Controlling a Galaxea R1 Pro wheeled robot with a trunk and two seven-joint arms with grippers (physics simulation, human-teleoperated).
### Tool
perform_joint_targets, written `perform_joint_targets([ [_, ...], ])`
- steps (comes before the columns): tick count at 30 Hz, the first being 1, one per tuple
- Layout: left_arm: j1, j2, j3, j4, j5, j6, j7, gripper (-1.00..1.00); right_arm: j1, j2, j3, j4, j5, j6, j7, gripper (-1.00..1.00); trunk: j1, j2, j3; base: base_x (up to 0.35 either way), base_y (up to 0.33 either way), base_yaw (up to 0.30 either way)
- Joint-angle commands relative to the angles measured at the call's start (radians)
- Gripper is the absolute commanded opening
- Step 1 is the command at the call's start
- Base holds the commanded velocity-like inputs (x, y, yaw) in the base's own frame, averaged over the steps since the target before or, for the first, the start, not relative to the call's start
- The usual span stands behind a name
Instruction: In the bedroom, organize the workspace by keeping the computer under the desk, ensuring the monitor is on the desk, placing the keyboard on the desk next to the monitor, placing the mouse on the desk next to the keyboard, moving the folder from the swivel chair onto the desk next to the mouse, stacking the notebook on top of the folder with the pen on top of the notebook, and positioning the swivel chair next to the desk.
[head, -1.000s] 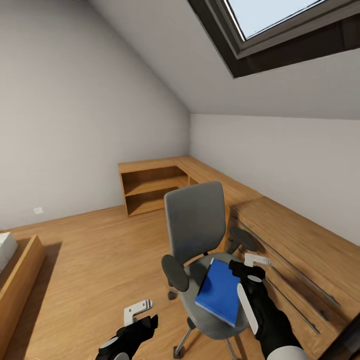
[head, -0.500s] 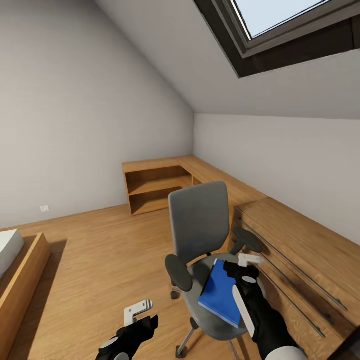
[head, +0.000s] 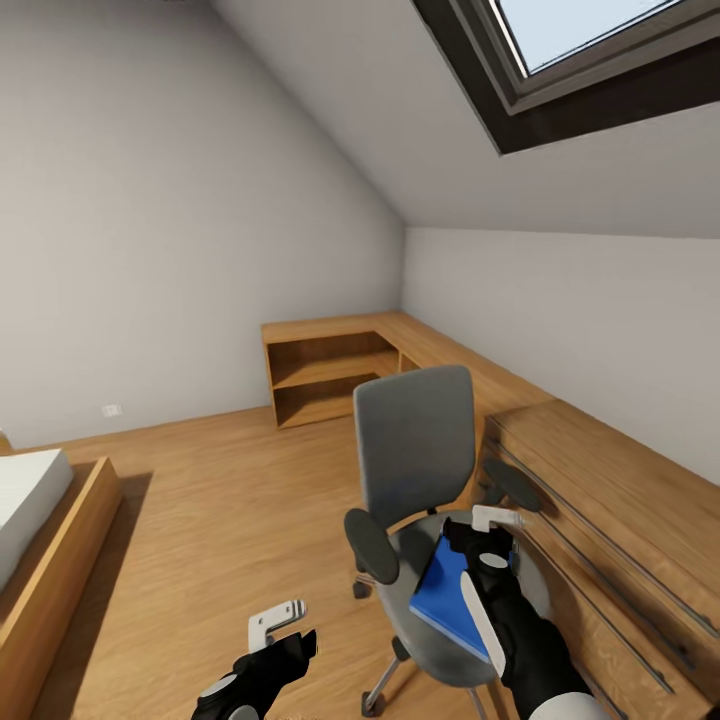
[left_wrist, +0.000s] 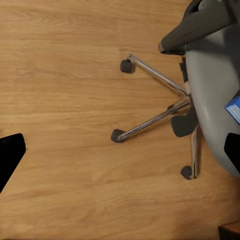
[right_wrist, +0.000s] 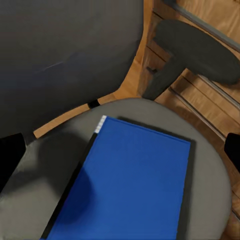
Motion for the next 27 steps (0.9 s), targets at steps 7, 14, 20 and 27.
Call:
perform_joint_targets([
  [7, -0.001, 0.001, -0.003, -0.001, 0.006, 0.002, 0.008, 1.0, 0.0, -0.001, 0.003, 0.0, -0.005, 0.002, -0.007, 1.0, 0.0, -0.001, -0.001, 0.0, 0.0, 0.275],
  [14, -0.001, 0.001, -0.003, -0.001, 0.007, 0.002, 0.008, 1.0, 0.0, -0.001, 0.003, -0.001, -0.006, 0.002, -0.007, 1.0, 0.0, -0.001, -0.001, 0.0, 0.0, 0.085],
  [20, -0.001, 0.001, -0.003, -0.001, 0.003, 0.002, 0.008, 1.0, 0.0, -0.008, 0.003, 0.005, -0.005, 0.003, 0.002, 1.0, 0.0, -0.001, -0.001, 0.016, 0.0, 0.002],
  [27, -0.001, 0.001, -0.003, -0.001, 0.002, 0.002, 0.008, 1.0, 0.0, -0.01, 0.006, 0.044, -0.002, 0.002, 0.004, 1.0, 0.0, -0.001, -0.001, 0.246, 0.0, 0.0],
])
